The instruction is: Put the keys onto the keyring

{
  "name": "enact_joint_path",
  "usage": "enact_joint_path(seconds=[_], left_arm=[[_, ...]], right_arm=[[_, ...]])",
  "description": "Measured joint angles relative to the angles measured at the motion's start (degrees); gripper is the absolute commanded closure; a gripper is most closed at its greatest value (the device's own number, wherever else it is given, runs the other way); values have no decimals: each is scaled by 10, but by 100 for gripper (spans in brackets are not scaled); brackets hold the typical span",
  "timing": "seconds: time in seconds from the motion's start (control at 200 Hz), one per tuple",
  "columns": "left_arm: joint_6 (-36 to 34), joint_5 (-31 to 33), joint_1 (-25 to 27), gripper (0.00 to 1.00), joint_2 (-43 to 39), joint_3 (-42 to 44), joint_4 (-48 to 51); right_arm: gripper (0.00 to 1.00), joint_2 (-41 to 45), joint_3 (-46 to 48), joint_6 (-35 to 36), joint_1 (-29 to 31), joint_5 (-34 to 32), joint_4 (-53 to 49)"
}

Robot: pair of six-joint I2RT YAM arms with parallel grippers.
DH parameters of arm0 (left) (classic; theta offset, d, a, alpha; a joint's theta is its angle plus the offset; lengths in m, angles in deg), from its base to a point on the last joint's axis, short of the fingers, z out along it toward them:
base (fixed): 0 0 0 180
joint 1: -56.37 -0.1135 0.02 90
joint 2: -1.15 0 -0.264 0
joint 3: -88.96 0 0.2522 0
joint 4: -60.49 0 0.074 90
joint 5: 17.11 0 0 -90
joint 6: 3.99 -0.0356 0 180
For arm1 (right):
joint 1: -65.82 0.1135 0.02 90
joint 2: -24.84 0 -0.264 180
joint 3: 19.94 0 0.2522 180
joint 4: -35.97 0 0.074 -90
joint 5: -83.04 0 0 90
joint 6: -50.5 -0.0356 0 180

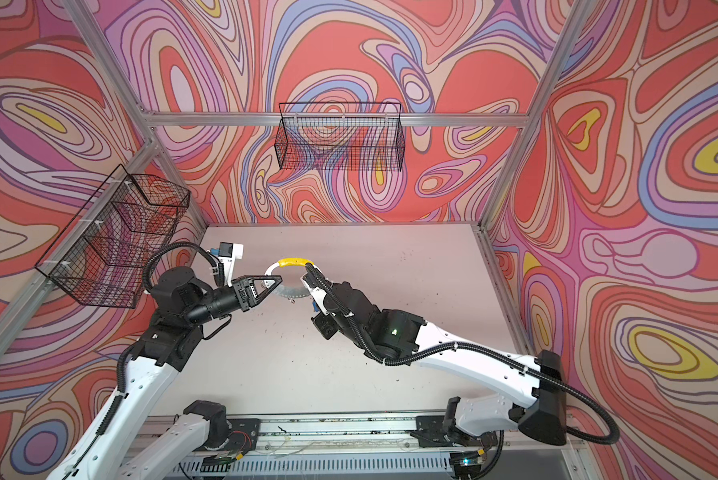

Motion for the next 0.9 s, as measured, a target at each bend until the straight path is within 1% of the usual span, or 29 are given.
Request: enact_joint_path(seconds=[0.901], left_arm=[[4, 0, 0, 100, 0, -1, 0]], right_arm=[[100, 0, 0, 6, 12, 9, 21]])
